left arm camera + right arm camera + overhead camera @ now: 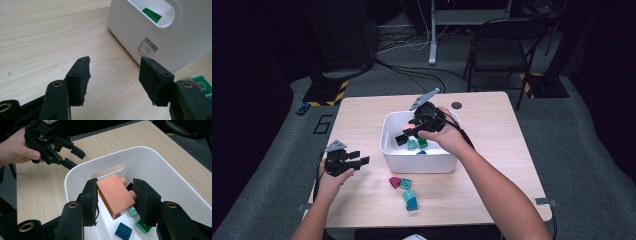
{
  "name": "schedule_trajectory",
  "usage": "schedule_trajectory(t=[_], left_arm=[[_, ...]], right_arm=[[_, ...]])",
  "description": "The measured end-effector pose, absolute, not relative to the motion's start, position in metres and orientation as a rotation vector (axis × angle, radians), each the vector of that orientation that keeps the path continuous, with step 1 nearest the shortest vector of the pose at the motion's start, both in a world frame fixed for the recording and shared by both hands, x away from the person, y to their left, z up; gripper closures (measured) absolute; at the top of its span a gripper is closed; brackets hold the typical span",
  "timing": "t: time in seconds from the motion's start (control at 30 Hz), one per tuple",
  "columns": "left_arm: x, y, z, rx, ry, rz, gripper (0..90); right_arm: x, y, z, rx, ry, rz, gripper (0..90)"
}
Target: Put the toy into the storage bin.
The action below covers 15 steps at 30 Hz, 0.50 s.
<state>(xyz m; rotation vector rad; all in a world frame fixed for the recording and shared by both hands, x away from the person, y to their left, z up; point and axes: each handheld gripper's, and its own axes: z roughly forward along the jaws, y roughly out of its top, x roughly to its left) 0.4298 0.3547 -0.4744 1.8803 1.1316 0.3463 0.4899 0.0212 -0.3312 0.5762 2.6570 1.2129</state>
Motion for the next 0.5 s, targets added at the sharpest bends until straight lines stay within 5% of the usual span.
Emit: schedule_trajectory(t=[0.5], left_arm=[[0.431, 0.355, -0.475, 1.877, 1.128, 0.342, 41.6]], right_arm=[[0.523, 0.041, -0.362, 0.628, 2.647, 1.166, 55.8]])
